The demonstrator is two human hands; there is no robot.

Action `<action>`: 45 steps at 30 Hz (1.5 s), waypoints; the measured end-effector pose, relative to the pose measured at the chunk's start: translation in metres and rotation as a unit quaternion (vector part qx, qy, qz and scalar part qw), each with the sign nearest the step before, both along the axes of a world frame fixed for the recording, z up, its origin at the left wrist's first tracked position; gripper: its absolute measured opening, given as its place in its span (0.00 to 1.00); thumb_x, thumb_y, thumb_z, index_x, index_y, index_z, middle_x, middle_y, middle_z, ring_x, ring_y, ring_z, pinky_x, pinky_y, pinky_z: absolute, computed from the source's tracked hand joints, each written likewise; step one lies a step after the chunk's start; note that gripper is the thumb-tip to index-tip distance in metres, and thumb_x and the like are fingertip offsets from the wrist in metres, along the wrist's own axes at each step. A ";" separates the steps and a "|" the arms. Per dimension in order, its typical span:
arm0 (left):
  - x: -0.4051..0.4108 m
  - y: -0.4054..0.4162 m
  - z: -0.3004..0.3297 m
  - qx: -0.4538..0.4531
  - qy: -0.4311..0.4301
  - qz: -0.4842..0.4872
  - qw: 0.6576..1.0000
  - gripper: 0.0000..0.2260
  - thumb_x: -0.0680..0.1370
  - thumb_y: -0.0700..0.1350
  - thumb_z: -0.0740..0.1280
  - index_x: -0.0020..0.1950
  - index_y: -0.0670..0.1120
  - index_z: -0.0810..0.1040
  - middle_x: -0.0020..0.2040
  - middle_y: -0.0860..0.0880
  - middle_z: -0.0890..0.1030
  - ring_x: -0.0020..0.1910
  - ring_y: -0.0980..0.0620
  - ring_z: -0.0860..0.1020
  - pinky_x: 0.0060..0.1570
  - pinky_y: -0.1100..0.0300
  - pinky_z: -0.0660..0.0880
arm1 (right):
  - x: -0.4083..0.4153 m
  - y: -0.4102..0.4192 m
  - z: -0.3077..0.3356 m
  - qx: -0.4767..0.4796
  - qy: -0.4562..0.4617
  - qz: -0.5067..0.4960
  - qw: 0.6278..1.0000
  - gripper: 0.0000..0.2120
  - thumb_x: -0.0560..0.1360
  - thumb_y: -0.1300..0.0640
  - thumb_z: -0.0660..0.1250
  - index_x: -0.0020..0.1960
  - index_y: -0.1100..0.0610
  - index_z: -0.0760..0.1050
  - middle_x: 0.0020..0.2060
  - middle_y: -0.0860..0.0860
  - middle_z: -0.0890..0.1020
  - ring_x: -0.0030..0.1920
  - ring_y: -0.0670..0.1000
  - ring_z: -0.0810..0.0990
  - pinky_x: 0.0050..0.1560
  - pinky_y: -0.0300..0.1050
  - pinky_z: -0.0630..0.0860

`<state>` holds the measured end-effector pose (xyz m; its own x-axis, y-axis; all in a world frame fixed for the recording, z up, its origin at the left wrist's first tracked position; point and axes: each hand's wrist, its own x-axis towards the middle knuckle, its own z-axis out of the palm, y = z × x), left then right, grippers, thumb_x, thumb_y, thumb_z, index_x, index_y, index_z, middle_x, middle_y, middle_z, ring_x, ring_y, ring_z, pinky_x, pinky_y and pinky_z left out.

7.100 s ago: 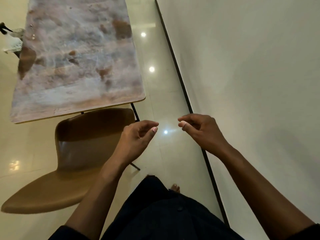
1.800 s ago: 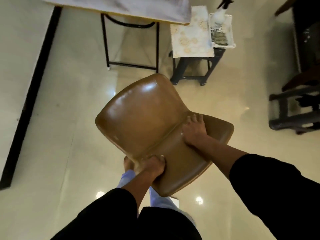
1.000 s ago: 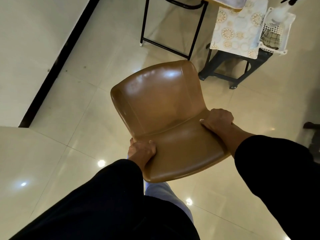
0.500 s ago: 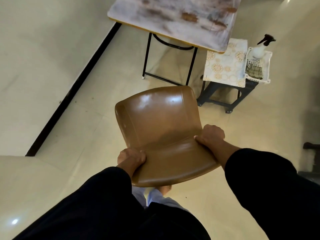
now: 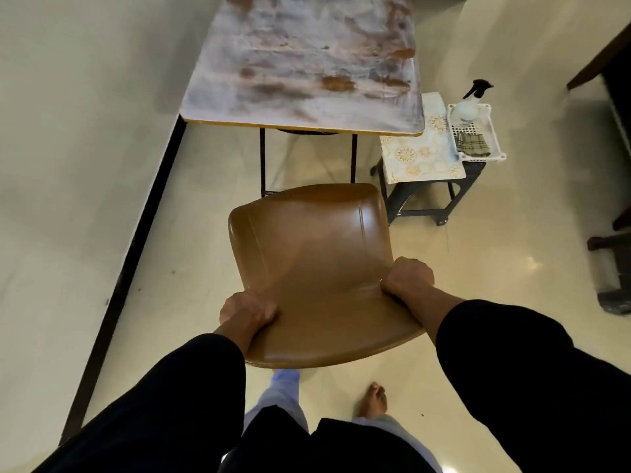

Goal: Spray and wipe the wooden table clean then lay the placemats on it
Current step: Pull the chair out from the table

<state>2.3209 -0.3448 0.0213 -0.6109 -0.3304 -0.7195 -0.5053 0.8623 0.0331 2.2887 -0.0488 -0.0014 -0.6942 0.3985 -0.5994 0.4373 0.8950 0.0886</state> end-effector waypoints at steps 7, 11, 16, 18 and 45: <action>-0.089 -0.066 -0.011 -0.027 0.004 -0.067 0.997 0.18 0.81 0.55 0.64 0.66 0.47 0.79 0.55 0.46 0.81 0.49 0.45 0.78 0.54 0.50 0.78 | -0.033 -0.065 -0.010 -0.020 -0.005 -0.074 0.997 0.10 0.78 0.50 0.68 0.57 0.52 0.79 0.47 0.50 0.81 0.51 0.54 0.82 0.56 0.50 0.82; -0.117 -0.087 -0.018 -0.032 0.005 -0.073 0.997 0.18 0.80 0.55 0.62 0.64 0.47 0.81 0.53 0.46 0.82 0.53 0.43 0.81 0.57 0.49 0.79 | -0.047 -0.083 -0.014 -0.027 0.003 -0.074 0.997 0.10 0.81 0.47 0.66 0.58 0.52 0.76 0.49 0.51 0.80 0.53 0.55 0.81 0.53 0.49 0.77; -0.149 -0.100 -0.032 -0.043 0.001 -0.080 0.996 0.16 0.81 0.51 0.63 0.64 0.46 0.81 0.52 0.46 0.81 0.52 0.44 0.80 0.52 0.51 0.76 | -0.075 -0.096 -0.020 -0.024 0.002 -0.077 0.997 0.12 0.81 0.48 0.66 0.60 0.54 0.77 0.55 0.52 0.83 0.57 0.56 0.82 0.53 0.48 0.77; -0.159 -0.102 -0.037 -0.044 0.003 -0.082 0.996 0.16 0.81 0.51 0.63 0.64 0.46 0.81 0.49 0.47 0.79 0.48 0.45 0.78 0.50 0.52 0.75 | -0.082 -0.096 -0.025 -0.022 0.003 -0.090 0.996 0.11 0.82 0.49 0.66 0.58 0.54 0.78 0.51 0.52 0.82 0.54 0.55 0.82 0.51 0.48 0.78; -0.194 -0.098 -0.065 -0.083 -0.028 -0.208 0.974 0.17 0.82 0.58 0.63 0.63 0.48 0.81 0.48 0.48 0.81 0.47 0.46 0.81 0.48 0.52 0.76 | -0.113 -0.117 -0.026 -0.069 -0.060 0.006 0.996 0.15 0.78 0.44 0.66 0.59 0.52 0.77 0.52 0.52 0.81 0.54 0.57 0.80 0.63 0.58 0.75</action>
